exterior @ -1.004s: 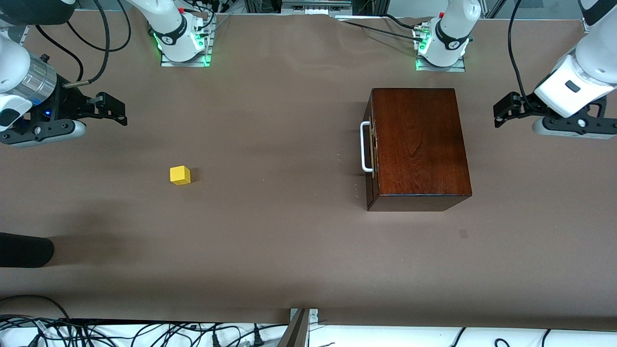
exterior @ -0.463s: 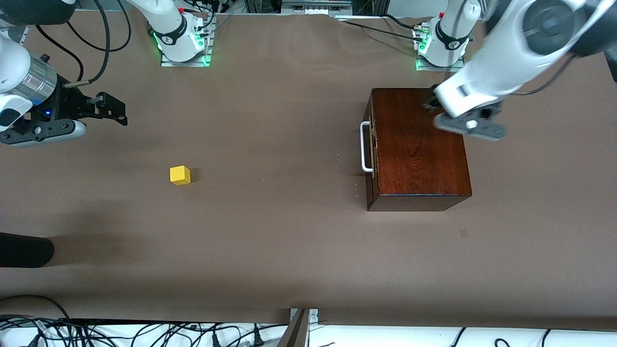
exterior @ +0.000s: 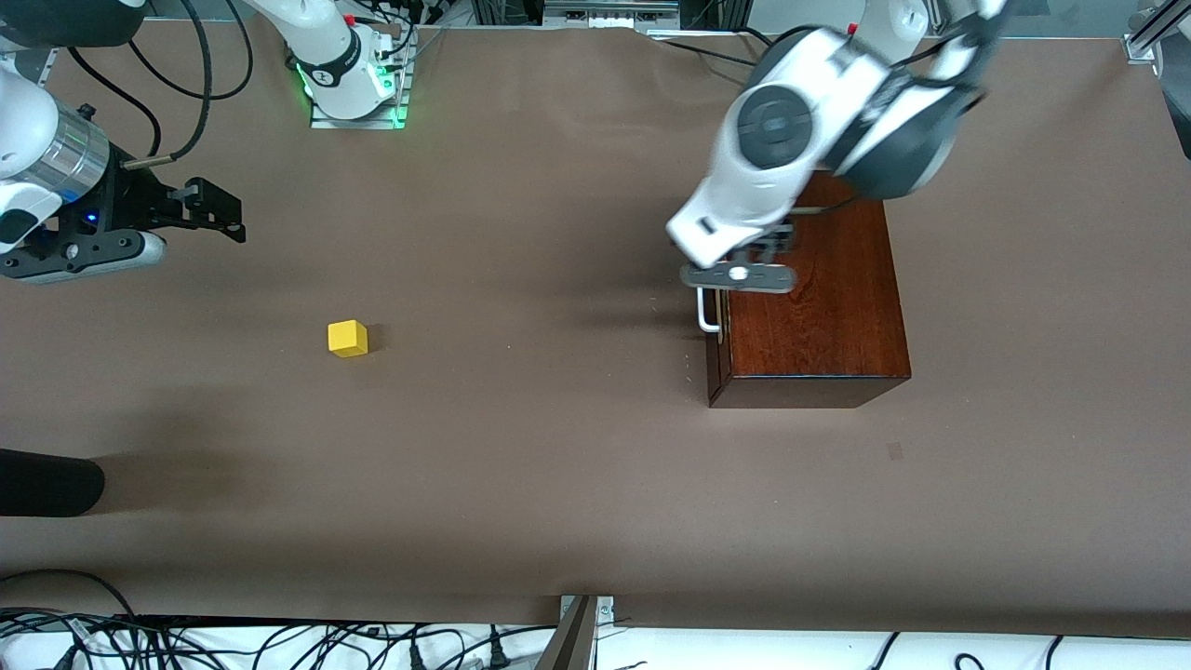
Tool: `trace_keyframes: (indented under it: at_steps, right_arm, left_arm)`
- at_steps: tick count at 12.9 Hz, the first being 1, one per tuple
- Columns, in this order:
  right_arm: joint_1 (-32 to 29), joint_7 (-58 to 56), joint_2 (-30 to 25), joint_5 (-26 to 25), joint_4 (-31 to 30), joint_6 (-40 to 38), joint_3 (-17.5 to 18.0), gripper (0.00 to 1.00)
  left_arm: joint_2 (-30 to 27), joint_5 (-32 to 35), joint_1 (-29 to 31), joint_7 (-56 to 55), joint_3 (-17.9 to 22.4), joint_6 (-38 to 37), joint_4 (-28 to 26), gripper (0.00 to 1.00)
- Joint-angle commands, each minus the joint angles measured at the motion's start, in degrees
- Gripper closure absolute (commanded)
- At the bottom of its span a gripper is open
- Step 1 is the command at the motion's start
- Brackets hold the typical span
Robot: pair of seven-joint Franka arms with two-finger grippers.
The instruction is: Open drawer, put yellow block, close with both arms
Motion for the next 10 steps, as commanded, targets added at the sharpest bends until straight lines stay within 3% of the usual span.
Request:
trace_keyframes:
  at_steps: [1,4,10]
  right_arm:
    - [-0.27,-0.31,0.55,-0.61,1.38,-0.54,0.25,0.00]
    - [-0.27,-0.31,0.55,-0.61,1.38,-0.54,0.25,0.00]
    - [-0.18,-0.31,0.63,-0.61,1.38,-0.54,0.25,0.00]
  left_arm:
    - [5.75,2.53,-1.76,-6.20,-0.08,4.82,1.99,0.00]
    - [9.54,9.45,-4.13,-10.60,0.09,8.45,1.90,0.00]
    - [11.48,14.83,-4.13,-11.06,0.18,8.10,-0.74,0.00]
